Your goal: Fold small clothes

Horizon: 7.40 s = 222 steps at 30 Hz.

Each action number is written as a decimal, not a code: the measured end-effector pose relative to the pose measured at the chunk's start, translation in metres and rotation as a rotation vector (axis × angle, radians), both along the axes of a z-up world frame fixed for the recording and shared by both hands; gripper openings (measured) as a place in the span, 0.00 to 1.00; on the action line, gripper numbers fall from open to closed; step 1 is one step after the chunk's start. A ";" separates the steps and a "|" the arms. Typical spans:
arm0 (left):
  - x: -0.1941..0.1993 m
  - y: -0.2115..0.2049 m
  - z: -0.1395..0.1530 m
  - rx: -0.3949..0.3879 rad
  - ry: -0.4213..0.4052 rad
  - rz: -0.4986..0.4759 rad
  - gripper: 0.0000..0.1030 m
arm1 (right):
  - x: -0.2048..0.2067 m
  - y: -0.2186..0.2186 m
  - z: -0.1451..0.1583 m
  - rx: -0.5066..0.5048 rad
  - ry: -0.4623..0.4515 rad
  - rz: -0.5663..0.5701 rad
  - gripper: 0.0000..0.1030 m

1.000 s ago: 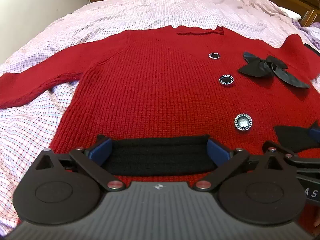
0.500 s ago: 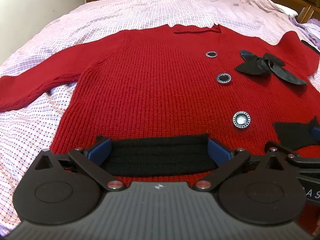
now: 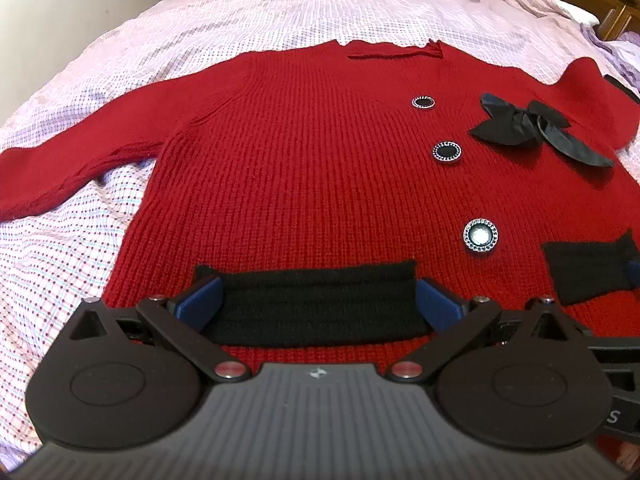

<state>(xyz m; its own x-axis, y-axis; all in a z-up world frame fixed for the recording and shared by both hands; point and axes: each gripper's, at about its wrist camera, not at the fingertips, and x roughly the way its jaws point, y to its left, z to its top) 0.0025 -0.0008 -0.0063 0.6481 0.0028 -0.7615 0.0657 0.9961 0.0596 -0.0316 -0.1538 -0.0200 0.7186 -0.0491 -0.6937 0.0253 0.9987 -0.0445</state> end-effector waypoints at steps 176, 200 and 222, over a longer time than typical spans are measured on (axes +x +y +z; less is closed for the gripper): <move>0.062 -0.034 0.050 0.074 -0.060 -0.060 1.00 | 0.099 -0.270 0.130 0.274 -0.466 -0.240 0.15; 0.046 0.084 0.059 -0.013 -0.056 0.108 1.00 | 0.143 -0.048 0.100 0.356 -0.359 0.054 0.15; 0.053 0.106 0.052 0.005 -0.076 0.141 1.00 | 0.146 0.045 0.028 0.337 -0.123 0.259 0.60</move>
<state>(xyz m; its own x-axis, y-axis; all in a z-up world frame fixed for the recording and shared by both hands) 0.0559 0.1053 0.0461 0.6965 0.1018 -0.7103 -0.0797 0.9947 0.0645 0.1144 -0.1090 0.0080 0.7556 0.3581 -0.5485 -0.2435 0.9309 0.2723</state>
